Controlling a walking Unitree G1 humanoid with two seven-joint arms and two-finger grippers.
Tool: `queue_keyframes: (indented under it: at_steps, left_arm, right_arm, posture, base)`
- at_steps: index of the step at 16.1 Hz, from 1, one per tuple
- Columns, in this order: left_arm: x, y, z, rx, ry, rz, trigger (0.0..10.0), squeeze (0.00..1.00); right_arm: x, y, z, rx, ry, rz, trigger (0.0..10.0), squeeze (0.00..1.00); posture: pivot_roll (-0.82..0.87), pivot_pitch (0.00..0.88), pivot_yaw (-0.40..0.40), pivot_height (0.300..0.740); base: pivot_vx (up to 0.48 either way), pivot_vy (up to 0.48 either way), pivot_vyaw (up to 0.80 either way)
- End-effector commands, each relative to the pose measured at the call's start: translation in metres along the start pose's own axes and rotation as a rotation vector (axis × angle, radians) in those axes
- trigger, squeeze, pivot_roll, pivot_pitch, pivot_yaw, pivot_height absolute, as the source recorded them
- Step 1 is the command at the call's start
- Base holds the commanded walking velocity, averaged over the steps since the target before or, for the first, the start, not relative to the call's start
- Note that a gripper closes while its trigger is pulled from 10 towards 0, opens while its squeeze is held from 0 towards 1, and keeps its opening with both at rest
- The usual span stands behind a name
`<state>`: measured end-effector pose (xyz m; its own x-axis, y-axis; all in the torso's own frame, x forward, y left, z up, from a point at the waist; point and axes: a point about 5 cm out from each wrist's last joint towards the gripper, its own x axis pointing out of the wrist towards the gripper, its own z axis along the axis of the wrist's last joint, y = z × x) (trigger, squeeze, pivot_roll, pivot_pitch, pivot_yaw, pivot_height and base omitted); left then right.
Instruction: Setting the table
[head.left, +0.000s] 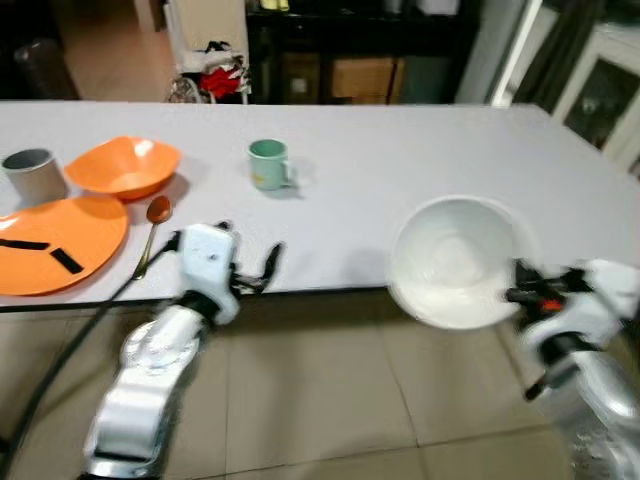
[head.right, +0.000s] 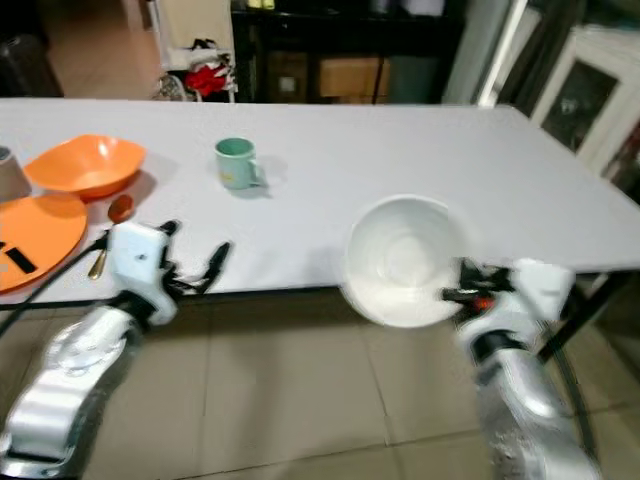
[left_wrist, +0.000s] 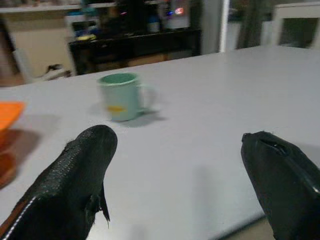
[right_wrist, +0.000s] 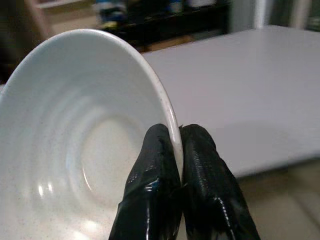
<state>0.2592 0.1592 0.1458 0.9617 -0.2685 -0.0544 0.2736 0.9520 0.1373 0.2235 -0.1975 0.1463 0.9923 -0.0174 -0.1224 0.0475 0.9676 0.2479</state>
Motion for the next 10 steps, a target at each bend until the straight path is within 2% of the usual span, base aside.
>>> queue_keyframes:
  at_steps: [1, 10]
  left_arm:
    - [0.0026, -0.0075, 0.0038, -0.010, -0.018, -0.026, 10.0, 0.00]
    - [0.0016, -0.0075, 0.0035, -0.011, -0.016, -0.024, 10.0, 0.00]
  right_arm:
    - [-0.0024, -0.0048, 0.0093, -0.011, -0.038, -0.018, 10.0, 0.00]
    - [-0.0018, -0.0032, 0.0074, 0.003, -0.027, -0.011, 10.0, 0.00]
  posture:
    - [0.01, 0.000, -0.051, 0.740]
    - [0.01, 0.000, -0.055, 0.740]
  base:
    - [0.319, 0.000, 0.00]
    - [0.319, 0.000, 0.00]
